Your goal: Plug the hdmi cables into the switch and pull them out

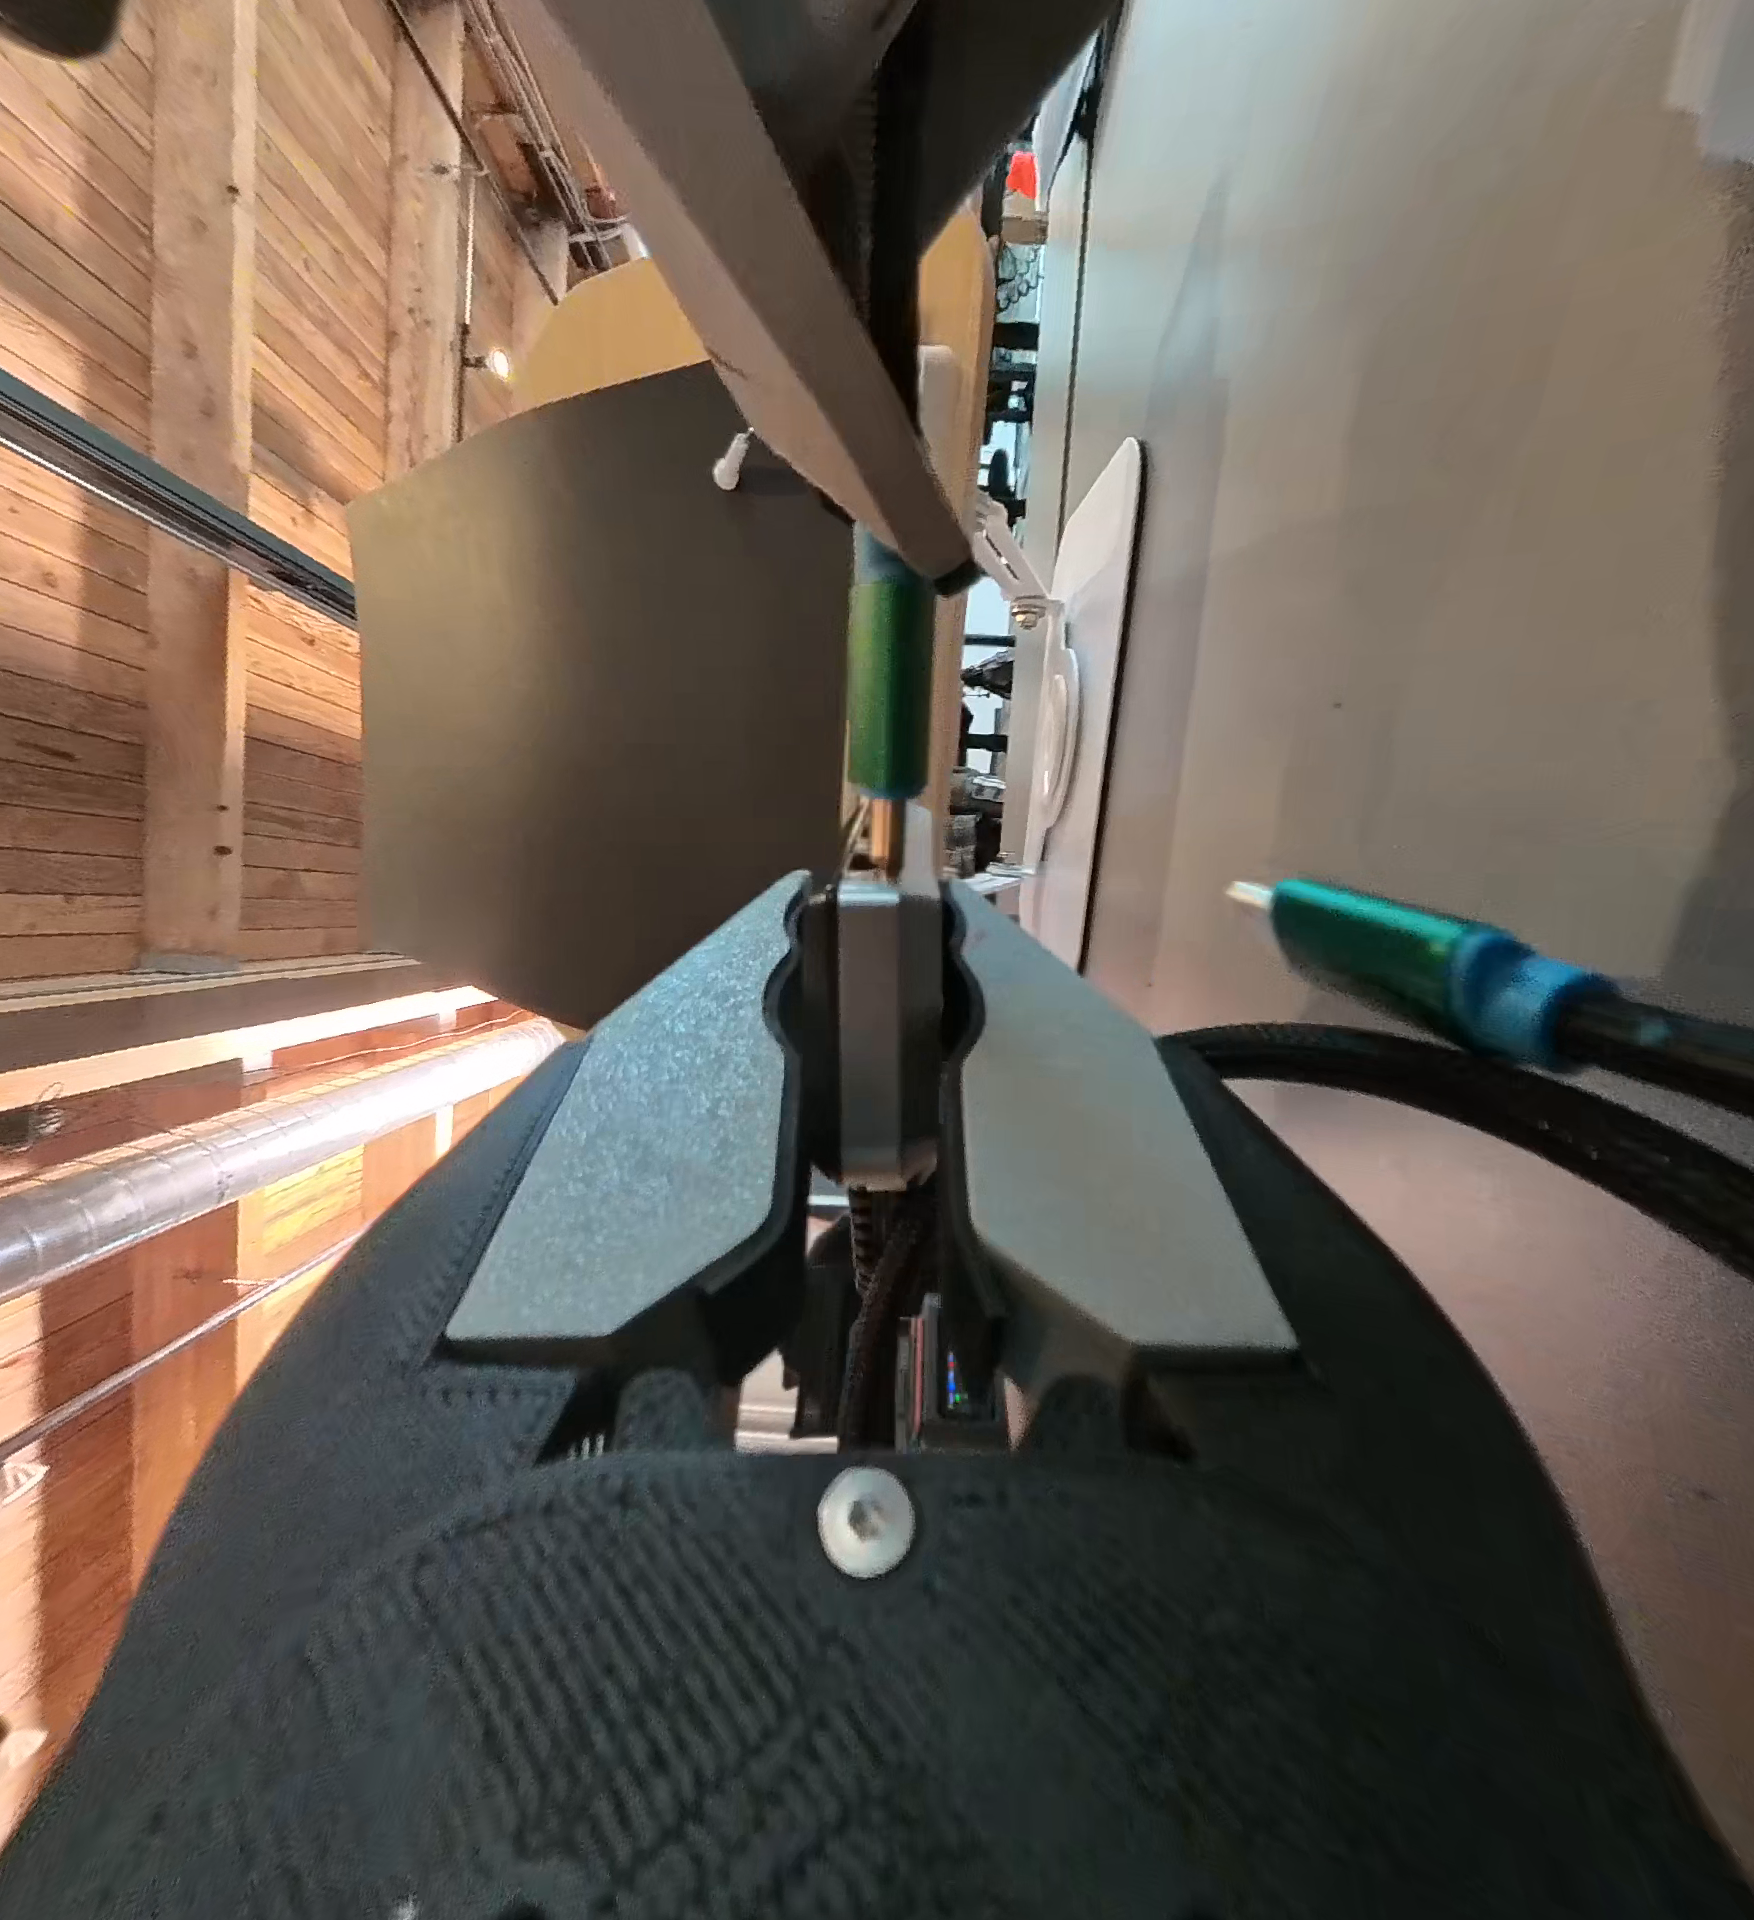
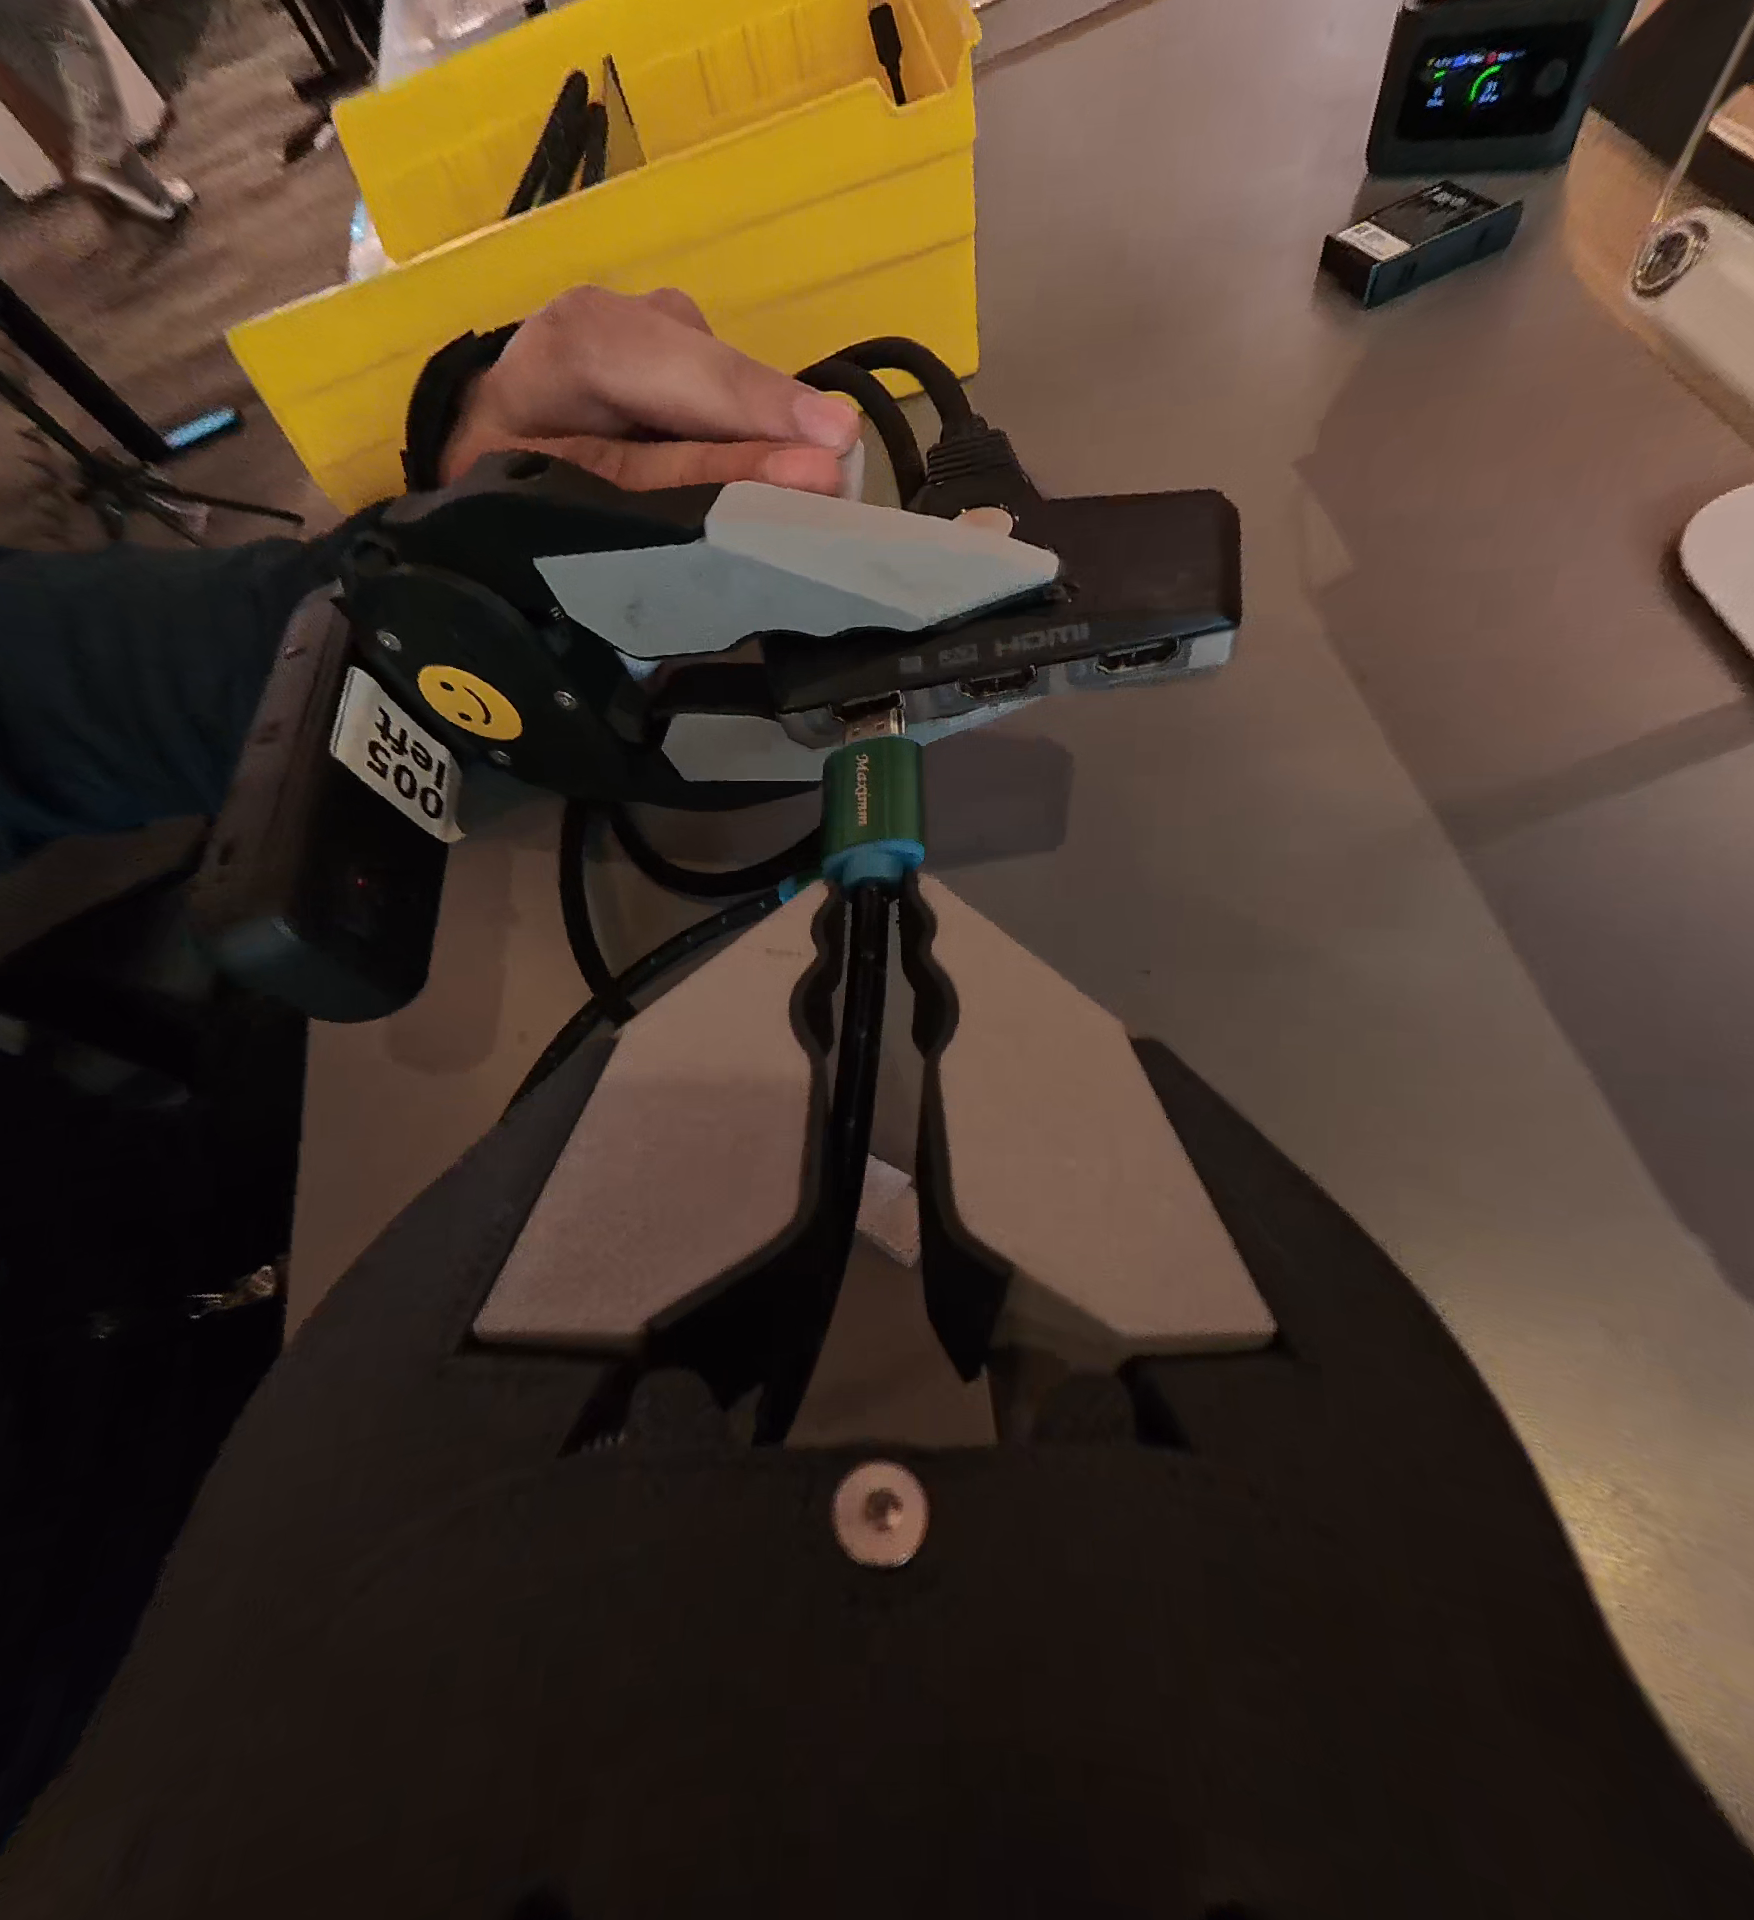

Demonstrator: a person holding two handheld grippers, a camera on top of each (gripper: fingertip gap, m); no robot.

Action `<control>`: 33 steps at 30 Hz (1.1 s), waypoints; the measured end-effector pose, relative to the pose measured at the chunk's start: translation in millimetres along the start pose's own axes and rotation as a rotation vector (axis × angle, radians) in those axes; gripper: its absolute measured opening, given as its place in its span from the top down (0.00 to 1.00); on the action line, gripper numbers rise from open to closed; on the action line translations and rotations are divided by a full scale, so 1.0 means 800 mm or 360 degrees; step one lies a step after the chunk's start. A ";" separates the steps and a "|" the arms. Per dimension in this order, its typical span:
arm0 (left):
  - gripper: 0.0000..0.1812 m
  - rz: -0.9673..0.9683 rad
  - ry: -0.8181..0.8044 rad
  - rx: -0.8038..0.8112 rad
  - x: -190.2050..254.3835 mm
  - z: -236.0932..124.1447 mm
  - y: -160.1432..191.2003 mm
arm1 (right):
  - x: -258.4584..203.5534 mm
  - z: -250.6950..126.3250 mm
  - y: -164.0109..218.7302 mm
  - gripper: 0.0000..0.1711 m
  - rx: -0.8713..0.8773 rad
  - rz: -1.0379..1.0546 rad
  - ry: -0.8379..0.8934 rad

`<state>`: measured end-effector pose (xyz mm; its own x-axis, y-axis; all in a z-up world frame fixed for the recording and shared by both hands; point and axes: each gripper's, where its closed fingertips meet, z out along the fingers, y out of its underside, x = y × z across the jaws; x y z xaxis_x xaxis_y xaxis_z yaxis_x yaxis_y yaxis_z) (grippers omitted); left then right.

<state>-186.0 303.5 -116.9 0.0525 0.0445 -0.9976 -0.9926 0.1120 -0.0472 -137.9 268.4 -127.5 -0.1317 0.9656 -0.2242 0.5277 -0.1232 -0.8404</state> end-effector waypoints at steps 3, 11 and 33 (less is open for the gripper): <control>0.90 0.0017 -0.0021 -0.0019 -0.002 0.001 0.002 | 0.000 0.001 -0.001 0.95 0.0030 0.0068 -0.0044; 0.90 0.0036 -0.0051 -0.0040 -0.006 0.001 0.003 | -0.002 0.000 -0.005 0.96 0.0085 0.0163 -0.0116; 0.89 0.0042 -0.0014 -0.0041 0.003 0.006 0.002 | 0.002 0.004 0.000 0.96 0.0115 0.0307 -0.0221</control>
<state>-187.1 308.2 -118.8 0.0270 0.0560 -0.9981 -0.9961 0.0853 -0.0222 -141.1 269.0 -129.3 -0.1511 0.8825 -0.4453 0.4936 -0.3229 -0.8075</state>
